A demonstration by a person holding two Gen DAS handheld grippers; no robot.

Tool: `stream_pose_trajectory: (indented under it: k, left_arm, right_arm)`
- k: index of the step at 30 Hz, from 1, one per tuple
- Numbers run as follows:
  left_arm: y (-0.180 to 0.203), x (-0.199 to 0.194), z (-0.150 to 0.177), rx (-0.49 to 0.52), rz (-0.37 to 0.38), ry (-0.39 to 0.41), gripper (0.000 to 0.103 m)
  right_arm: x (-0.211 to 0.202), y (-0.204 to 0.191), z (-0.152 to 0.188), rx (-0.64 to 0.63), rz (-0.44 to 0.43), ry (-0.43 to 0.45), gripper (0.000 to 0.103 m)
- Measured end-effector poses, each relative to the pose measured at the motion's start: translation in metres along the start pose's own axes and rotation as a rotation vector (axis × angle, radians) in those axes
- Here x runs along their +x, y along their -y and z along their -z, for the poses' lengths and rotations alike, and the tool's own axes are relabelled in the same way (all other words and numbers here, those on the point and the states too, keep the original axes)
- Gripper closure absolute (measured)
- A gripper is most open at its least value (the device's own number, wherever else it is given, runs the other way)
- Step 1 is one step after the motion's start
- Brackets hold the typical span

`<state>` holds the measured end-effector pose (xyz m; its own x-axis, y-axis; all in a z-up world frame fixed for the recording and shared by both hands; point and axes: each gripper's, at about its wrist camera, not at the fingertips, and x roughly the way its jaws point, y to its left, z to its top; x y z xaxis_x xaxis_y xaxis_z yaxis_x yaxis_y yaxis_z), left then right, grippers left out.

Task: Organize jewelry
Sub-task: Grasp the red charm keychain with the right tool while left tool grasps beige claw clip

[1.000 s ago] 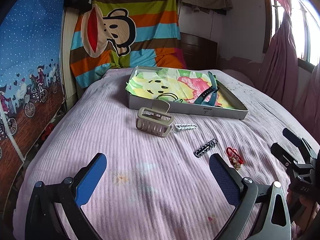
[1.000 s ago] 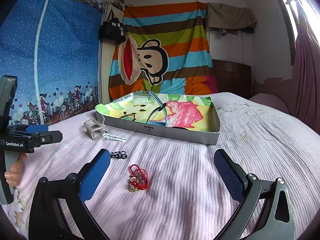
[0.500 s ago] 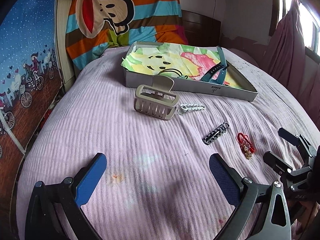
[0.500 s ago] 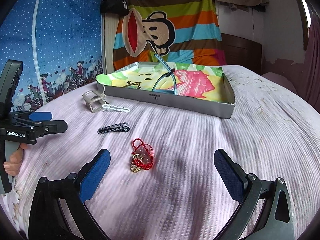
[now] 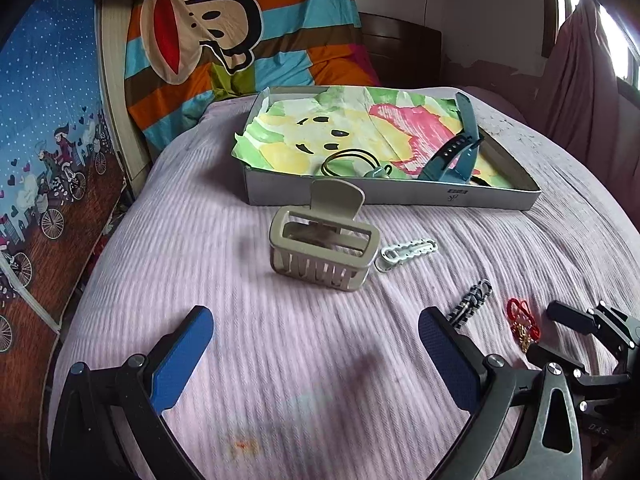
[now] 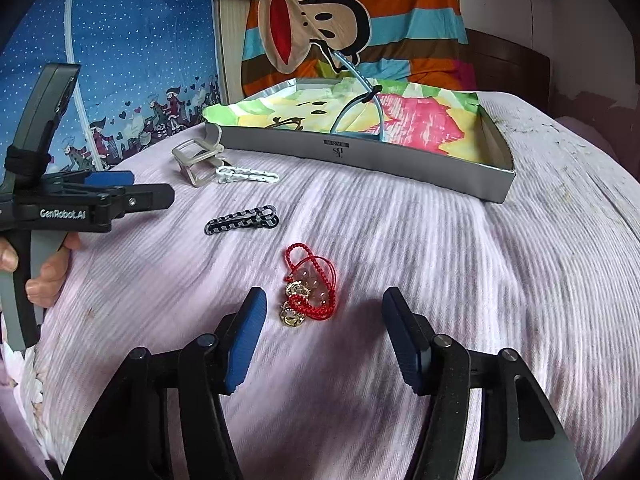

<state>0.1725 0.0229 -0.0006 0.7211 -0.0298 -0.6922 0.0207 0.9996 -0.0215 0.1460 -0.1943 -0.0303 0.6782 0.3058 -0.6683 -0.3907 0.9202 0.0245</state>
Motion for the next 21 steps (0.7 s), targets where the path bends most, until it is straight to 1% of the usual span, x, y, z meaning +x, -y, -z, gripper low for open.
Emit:
stream_pose_trajectory:
  k: [1, 2, 4, 7, 9, 10, 11, 12, 13, 16, 21]
  left_arm:
    - [0.0, 0.002, -0.002, -0.003, -0.005, 0.003, 0.0]
    - [0.0, 0.003, -0.004, -0.006, -0.01, 0.007, 0.0]
    - [-0.003, 0.006, -0.006, -0.014, -0.014, 0.018, 0.0]
    - [-0.005, 0.007, -0.01, -0.021, -0.017, 0.037, 0.0]
    - [-0.005, 0.008, -0.012, -0.022, -0.02, 0.051, 0.0]
    - [-0.006, 0.009, -0.013, -0.022, -0.019, 0.057, 0.003]
    - [-0.006, 0.01, -0.014, -0.023, -0.017, 0.061, 0.004]
    - [-0.006, 0.01, -0.015, -0.024, -0.014, 0.065, 0.005]
    - [-0.007, 0.011, -0.015, -0.025, -0.011, 0.067, 0.007]
    - [-0.009, 0.014, -0.019, -0.031, -0.005, 0.071, 0.012]
    - [-0.01, 0.019, -0.022, -0.039, 0.011, 0.07, 0.02]
  right_arm:
    - [0.001, -0.002, 0.0, -0.005, -0.004, -0.005, 0.056]
    - [0.002, -0.003, 0.0, -0.012, -0.006, -0.009, 0.059]
    - [0.004, -0.005, 0.0, -0.021, -0.013, -0.017, 0.069]
    - [0.005, -0.005, 0.001, -0.016, -0.034, -0.029, 0.076]
    - [0.004, -0.004, 0.002, -0.003, -0.051, -0.028, 0.076]
    - [0.004, -0.003, 0.002, 0.004, -0.059, -0.026, 0.078]
    - [0.004, -0.002, 0.003, 0.011, -0.065, -0.025, 0.08]
    - [0.005, -0.001, 0.003, 0.018, -0.07, -0.026, 0.086]
    - [0.006, 0.0, 0.002, 0.026, -0.077, -0.027, 0.087]
    - [0.01, 0.004, 0.001, 0.052, -0.095, -0.029, 0.088]
    - [0.015, 0.004, -0.003, 0.076, -0.11, -0.015, 0.092]
